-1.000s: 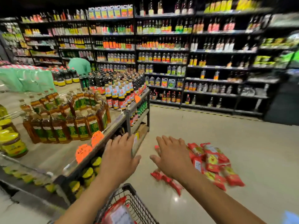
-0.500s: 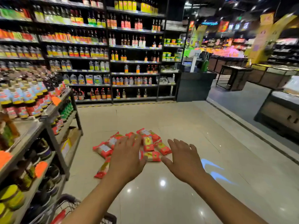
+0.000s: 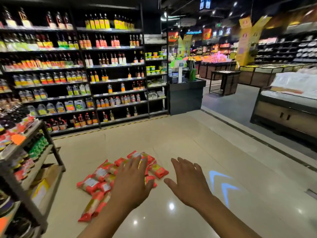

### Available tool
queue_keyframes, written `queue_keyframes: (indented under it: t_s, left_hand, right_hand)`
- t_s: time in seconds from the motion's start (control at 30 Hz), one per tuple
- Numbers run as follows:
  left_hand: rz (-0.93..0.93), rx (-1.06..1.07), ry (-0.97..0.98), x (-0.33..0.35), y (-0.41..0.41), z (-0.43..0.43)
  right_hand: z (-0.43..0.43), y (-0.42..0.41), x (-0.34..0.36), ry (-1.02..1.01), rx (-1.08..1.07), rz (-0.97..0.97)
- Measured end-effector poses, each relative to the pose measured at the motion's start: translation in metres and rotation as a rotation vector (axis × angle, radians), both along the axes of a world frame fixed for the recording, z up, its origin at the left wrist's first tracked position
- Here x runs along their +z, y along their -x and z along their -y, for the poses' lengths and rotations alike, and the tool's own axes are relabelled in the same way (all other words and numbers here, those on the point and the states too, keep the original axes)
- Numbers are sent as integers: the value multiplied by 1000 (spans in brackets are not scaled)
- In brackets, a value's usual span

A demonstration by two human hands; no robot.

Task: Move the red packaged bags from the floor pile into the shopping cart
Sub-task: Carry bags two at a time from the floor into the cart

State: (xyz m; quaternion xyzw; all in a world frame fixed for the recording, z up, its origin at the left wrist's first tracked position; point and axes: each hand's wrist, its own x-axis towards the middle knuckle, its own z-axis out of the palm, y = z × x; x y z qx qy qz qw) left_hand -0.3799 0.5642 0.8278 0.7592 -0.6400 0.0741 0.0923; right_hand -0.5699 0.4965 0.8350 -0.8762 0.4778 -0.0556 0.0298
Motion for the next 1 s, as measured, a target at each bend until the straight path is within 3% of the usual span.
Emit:
queue_keyframes:
  t_s: [0.37,0.6,0.87,1.0]
  left_hand:
    - [45,-1,-81,0,60,104]
    - [65,-8,-131,-30,43,200]
    - [-99,-69,-118,-35,26,352]
    - [-79,-84,-114,-33,17,412]
  right_hand:
    - [100,56,-11,-68,7,39]
    - [189,37,-26,-97,11,33]
    - [321,16,-25,-102,-64,-35]
    - [379,4,-25,-99,-91,-39]
